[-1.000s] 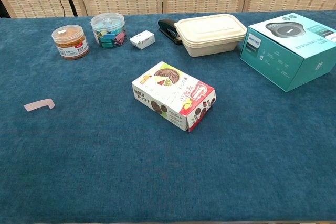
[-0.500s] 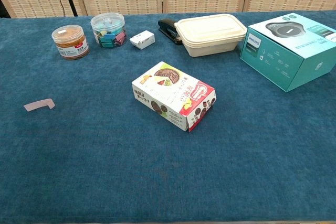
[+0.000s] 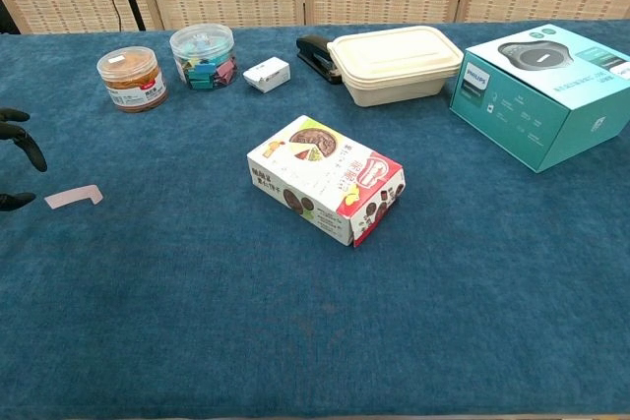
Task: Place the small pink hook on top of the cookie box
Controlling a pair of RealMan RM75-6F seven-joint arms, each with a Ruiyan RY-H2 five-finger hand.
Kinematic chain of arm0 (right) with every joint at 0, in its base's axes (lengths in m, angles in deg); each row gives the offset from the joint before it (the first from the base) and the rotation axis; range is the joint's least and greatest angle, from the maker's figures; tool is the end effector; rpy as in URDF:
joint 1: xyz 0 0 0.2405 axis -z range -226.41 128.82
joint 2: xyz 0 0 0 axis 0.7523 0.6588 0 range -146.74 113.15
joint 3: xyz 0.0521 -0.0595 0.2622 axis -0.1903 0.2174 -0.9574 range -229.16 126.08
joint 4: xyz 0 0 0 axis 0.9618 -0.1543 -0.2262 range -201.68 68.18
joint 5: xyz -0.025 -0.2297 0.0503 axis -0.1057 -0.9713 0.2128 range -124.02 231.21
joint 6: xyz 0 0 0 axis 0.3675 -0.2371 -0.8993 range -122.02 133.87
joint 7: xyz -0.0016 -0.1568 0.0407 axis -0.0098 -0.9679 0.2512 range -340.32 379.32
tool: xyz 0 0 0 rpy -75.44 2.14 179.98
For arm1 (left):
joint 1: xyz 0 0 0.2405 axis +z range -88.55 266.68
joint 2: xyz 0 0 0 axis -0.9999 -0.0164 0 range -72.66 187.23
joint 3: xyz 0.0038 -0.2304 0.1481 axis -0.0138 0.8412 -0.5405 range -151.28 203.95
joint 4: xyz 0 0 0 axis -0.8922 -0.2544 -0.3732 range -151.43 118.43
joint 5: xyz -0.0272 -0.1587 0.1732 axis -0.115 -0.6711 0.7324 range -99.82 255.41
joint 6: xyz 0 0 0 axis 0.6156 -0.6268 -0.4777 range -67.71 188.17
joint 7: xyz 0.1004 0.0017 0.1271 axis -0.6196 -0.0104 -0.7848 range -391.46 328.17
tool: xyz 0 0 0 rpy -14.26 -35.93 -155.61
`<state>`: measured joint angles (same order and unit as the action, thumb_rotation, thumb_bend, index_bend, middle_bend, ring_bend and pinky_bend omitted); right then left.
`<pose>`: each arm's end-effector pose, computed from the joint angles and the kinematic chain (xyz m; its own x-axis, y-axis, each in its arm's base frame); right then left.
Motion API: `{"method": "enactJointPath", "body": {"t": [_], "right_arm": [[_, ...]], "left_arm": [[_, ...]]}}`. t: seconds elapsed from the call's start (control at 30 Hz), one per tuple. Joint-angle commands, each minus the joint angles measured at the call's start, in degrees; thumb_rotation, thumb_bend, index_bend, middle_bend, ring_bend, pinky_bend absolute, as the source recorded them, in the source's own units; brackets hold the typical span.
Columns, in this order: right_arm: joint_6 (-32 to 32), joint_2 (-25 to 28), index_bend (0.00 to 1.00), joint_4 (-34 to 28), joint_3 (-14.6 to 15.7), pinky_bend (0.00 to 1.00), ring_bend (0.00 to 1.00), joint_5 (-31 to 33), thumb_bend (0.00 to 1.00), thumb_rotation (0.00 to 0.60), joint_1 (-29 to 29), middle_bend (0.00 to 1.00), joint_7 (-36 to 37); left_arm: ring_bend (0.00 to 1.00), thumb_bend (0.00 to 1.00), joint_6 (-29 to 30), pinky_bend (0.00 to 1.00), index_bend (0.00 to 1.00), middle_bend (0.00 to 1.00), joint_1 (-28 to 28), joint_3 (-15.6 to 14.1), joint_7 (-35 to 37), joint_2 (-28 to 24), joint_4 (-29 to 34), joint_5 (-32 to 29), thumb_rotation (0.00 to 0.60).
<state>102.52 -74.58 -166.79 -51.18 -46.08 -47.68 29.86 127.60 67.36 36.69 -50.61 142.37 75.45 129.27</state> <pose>-0.2924 -0.1516 0.1736 0.1885 0.0714 0.9795 -0.9662 -0.1649 0.1980 -0.2896 0.2975 -0.0039 0.1924 0.2701 0.9434 0.9485 0.1953 -0.2494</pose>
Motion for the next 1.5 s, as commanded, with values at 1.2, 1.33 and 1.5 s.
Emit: {"method": "enactJointPath", "body": {"t": [1.2, 1.33, 1.5], "right_arm": [[-0.78, 0.76, 0.01, -0.06, 0.18, 0.00, 0.00, 0.18, 0.00, 0.600, -0.32, 0.00, 1.62], [-0.95, 0.80, 0.01, -0.14, 0.25, 0.00, 0.00, 0.10, 0.00, 0.600, -0.39, 0.00, 1.61], [-1.12, 0.94, 0.01, -0.11, 0.33, 0.00, 0.00, 0.09, 0.00, 0.600, -0.48, 0.00, 2.00]], "left_arm": [[0.00, 0.43, -0.44, 0.00, 0.51, 0.00, -2.45, 0.77, -3.36, 7.76, -7.56, -4.00, 0.600], [0.00, 0.43, -0.09, 0.00, 0.53, 0.00, -2.50, 0.79, -3.34, 7.94, -7.65, -3.51, 0.600], [0.00, 0.43, 0.10, 0.00, 0.56, 0.00, -2.68, 0.82, -4.02, 8.52, -8.15, -3.76, 0.600]]}}
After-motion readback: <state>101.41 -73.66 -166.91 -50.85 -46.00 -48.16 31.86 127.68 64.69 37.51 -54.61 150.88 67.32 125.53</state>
